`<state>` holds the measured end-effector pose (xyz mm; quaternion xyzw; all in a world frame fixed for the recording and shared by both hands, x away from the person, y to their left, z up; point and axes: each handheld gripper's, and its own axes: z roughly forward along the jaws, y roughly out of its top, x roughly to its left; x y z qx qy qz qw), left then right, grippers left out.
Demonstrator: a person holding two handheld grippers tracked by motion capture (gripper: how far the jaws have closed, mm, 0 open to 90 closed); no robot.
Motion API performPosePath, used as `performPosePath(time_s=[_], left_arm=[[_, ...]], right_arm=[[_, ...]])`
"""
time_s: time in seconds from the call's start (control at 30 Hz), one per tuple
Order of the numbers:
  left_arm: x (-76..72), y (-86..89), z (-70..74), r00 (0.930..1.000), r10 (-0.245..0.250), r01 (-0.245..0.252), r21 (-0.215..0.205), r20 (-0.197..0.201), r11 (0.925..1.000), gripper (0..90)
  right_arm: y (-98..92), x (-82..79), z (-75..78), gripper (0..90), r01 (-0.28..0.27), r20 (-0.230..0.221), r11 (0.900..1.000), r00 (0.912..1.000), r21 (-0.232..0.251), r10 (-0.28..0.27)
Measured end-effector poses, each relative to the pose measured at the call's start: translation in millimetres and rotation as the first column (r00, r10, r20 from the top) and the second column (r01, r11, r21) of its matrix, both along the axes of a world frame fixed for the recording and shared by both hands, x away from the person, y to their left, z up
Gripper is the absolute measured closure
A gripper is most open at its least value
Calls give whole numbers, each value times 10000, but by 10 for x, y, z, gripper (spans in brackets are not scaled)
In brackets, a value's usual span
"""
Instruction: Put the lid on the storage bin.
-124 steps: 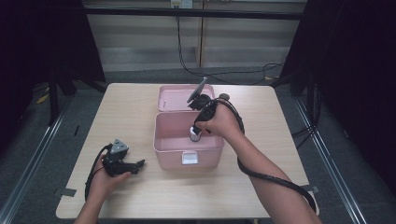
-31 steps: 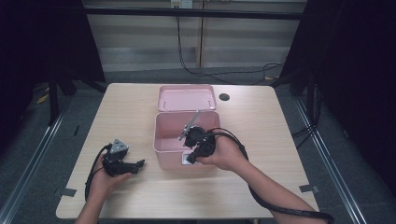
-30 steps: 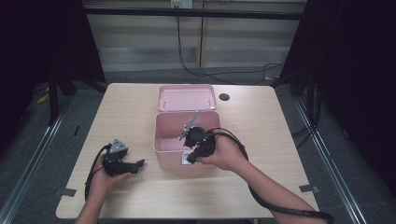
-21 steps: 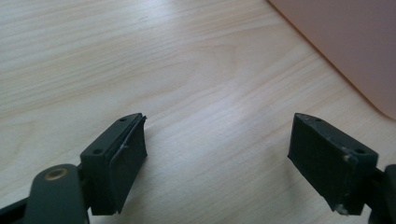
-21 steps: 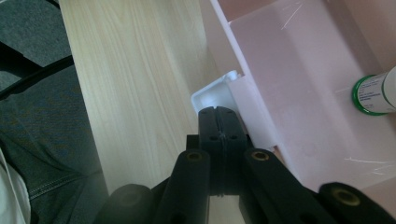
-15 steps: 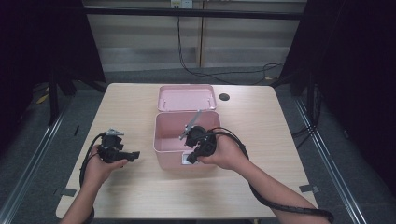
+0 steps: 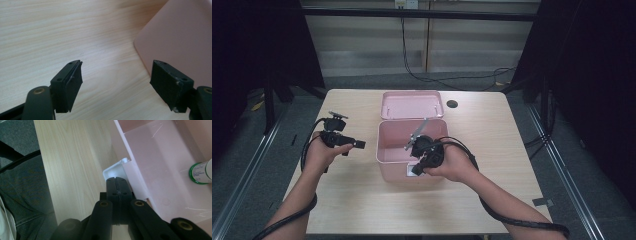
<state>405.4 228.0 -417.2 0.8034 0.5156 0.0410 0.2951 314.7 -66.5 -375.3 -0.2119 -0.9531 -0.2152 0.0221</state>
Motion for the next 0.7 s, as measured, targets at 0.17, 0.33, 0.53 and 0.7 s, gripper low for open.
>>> performPosePath(time_s=[0.17, 0.33, 0.53, 0.7], left_arm=[[129, -71, 124, 9995, -64, 63, -33, -322, 10000, 264], [239, -142, 233, 9985, -72, 75, 49, -537, 10000, 265], [352, -203, 373, 9986, -29, 34, 83, -535, 10000, 266], [447, -293, 505, 9985, 27, -22, 98, -551, 9999, 269]], right_arm=[[-4, -1, -2, 900, 19, -17, 10000, 10000, 45, -19], [-12, 0, -5, 900, 1, -11, 10000, 10000, 91, -1], [-11, 8, -4, 900, -15, -42, 10000, 10000, 88, 15], [-4, 8, -2, 900, -33, -59, 10000, 10000, 72, 33]])
